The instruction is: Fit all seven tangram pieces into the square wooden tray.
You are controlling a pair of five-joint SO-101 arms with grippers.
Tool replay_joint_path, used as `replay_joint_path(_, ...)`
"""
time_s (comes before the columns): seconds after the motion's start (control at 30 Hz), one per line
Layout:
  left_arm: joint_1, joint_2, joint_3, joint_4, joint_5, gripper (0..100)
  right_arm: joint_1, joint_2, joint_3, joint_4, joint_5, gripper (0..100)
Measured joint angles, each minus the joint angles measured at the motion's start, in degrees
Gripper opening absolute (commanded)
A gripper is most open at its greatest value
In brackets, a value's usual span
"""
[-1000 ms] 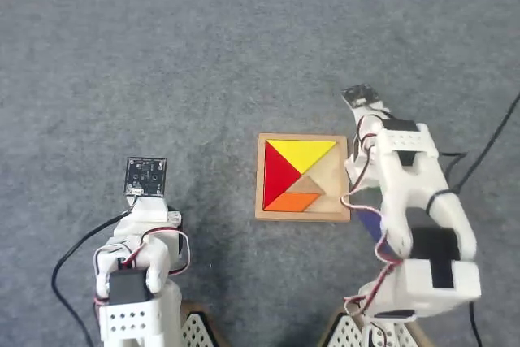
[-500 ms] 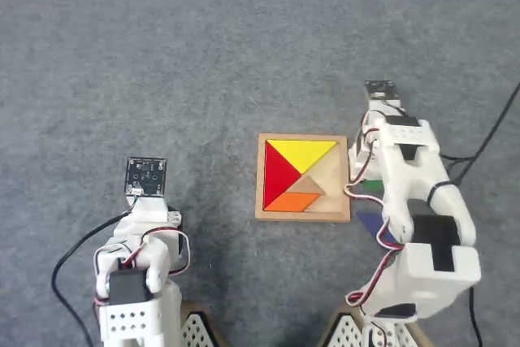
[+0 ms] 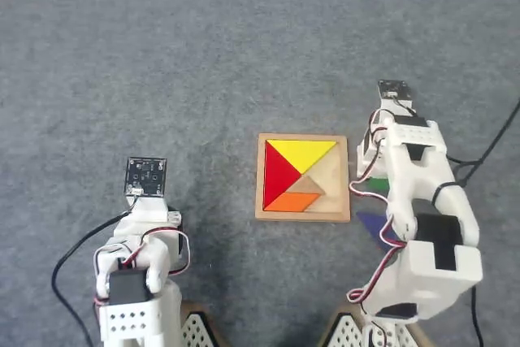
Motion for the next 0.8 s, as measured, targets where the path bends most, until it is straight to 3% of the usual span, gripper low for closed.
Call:
replay_joint_path(0.3,0.0,0.0,0.0,0.0,0.0,2,-2.99,1.05,-7.91,5.71,5.19,5.0)
replay_joint_path(0.63,0.0,0.0,0.0,0.0,0.0,2,-20.57,1.05,-14.95,8.79,17.23,5.1)
replay_joint_path(0.8,0.0,0.0,0.0,0.0,0.0,2,-23.47,1.05,-14.95,8.79,23.38,5.1)
